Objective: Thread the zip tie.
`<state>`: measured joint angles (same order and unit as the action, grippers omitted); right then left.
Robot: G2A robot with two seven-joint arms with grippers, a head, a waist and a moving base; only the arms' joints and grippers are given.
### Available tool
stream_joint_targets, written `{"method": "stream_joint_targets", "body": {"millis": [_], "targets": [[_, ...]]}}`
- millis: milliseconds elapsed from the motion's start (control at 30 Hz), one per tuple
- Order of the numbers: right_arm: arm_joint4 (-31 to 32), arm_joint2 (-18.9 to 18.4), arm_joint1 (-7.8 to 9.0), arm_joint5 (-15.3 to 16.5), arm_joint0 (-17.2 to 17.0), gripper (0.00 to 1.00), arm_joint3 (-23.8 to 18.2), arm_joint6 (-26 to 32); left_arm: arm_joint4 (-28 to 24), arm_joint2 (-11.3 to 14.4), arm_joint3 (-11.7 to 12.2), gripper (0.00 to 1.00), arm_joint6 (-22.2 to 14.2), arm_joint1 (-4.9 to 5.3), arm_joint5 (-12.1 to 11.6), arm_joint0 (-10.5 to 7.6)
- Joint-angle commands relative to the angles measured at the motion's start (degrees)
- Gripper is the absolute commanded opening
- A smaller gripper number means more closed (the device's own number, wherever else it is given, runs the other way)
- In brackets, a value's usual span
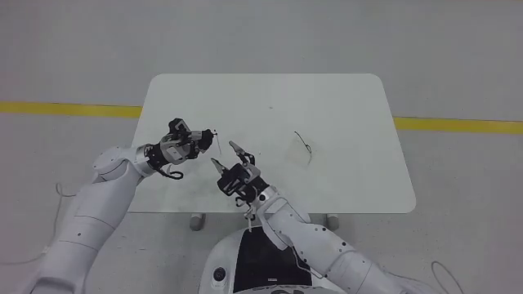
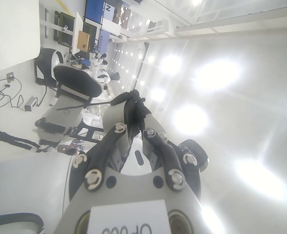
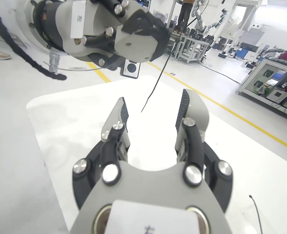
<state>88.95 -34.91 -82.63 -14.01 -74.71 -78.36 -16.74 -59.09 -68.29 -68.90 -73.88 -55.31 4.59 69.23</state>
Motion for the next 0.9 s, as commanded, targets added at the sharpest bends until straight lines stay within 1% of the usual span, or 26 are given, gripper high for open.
{"method": "stream_joint_targets", "body": {"millis": [0, 67, 133, 333, 433, 467, 600, 633, 867], "targets": [[-0.1, -0.1, -0.24, -0.6, -0.1, 0.35, 0.0, -1.1, 0.1, 0.0, 0.0, 0.00, 0.1, 0.01, 0.0, 0.02], [0.0, -0.2, -0.48, -0.7, -0.2, 0.31, 0.3, -1.7, 0.2, 0.0, -0.1, 0.00, 0.0, 0.00, 0.0, 0.04], [0.0, -0.2, -0.70, -0.8, -0.2, 0.29, 0.4, -2.0, 0.3, 0.1, -0.2, 0.00, 0.0, -0.01, 0.0, 0.05], [0.0, -0.4, -1.48, -1.1, 0.2, 0.31, 0.9, -2.2, 0.5, 0.1, -0.2, 0.00, 0.1, -0.03, 0.0, -0.01], [-0.1, -0.6, -1.95, -1.7, 0.5, 0.28, 1.0, -2.2, 0.6, 0.0, -0.2, 0.00, 0.2, -0.03, -0.1, -0.02], [-0.1, -0.6, -2.10, -2.0, 0.6, 0.26, 1.1, -2.3, 0.6, 0.0, -0.2, 0.00, 0.3, -0.03, -0.1, -0.01], [-0.3, -0.7, -2.72, -3.0, 0.8, 0.06, 1.4, -3.1, 0.7, 0.0, -0.2, 0.00, 0.3, -0.03, -0.1, 0.02], [-0.3, -0.8, -2.87, -3.0, 0.8, 0.03, 1.5, -3.3, 0.7, -0.1, -0.2, 0.00, 0.4, -0.03, -0.1, 0.03], [0.0, -1.3, -3.44, -2.7, 0.6, 0.00, 2.1, -3.7, 0.8, 0.0, -0.3, 0.00, 0.4, -0.03, 0.1, 0.04]]}}
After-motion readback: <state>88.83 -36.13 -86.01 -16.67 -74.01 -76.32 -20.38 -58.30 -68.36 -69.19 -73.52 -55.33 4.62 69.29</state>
